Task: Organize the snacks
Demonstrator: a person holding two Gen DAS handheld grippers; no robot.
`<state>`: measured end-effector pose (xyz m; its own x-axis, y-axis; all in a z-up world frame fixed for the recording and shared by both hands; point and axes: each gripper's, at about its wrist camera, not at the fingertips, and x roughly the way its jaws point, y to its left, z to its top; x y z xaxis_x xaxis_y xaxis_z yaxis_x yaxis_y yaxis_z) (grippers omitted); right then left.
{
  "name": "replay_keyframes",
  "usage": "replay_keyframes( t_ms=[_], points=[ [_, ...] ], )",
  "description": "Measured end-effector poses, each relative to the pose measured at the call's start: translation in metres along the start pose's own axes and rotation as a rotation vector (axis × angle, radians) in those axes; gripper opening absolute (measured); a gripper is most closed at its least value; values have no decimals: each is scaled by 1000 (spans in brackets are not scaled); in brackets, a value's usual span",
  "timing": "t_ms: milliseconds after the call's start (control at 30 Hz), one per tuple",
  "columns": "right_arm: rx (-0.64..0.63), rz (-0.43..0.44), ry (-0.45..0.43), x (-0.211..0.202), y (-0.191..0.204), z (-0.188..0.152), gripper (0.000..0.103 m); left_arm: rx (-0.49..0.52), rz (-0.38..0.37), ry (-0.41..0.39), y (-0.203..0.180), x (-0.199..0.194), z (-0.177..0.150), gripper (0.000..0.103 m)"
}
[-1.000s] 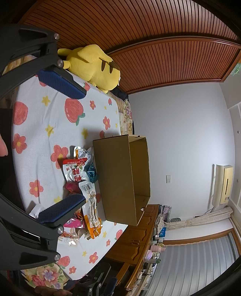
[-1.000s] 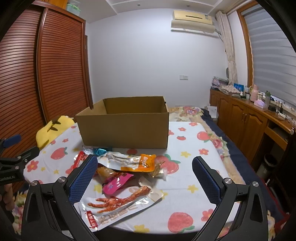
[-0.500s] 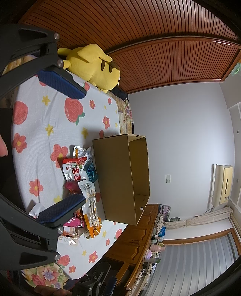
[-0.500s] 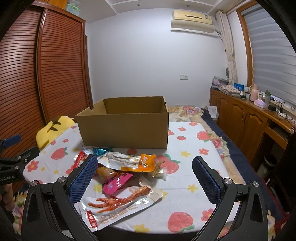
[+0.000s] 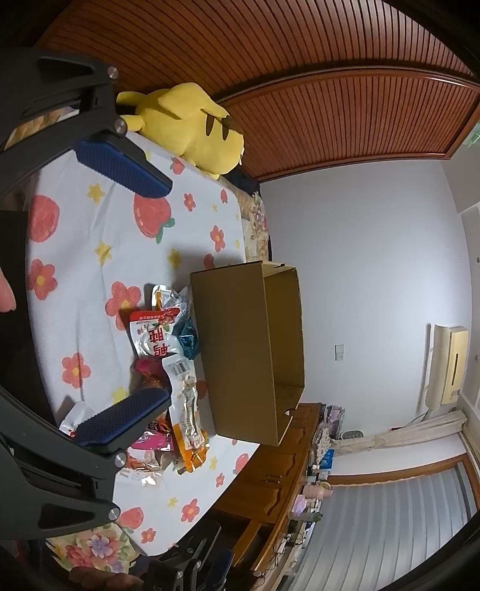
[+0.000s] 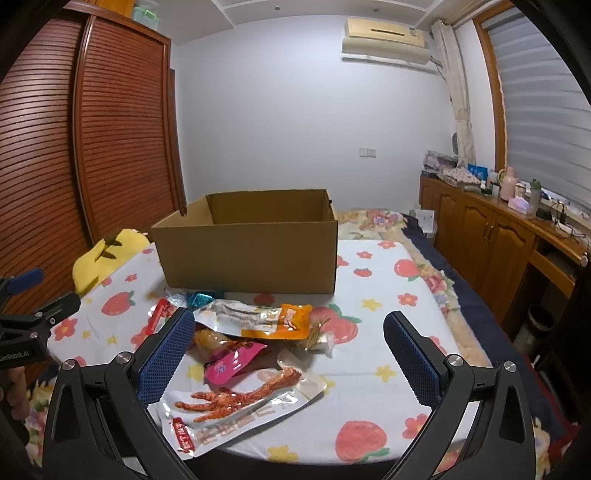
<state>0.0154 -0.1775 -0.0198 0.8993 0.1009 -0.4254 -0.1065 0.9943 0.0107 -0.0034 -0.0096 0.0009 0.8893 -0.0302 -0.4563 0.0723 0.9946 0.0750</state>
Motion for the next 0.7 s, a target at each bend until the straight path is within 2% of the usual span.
replay_keyframes(
  t_ms=[367,600,700],
  points=[
    [9,16,61,13,-5,-12,103,3,-67,57,-8,20,-11,103],
    [6,89,133,33,-8,-16,103,1,-119,117,-19,41,-24,103],
    [-4,115,158,41,-9,-17,100,-4,-154,150,-23,50,-28,103]
  ],
)
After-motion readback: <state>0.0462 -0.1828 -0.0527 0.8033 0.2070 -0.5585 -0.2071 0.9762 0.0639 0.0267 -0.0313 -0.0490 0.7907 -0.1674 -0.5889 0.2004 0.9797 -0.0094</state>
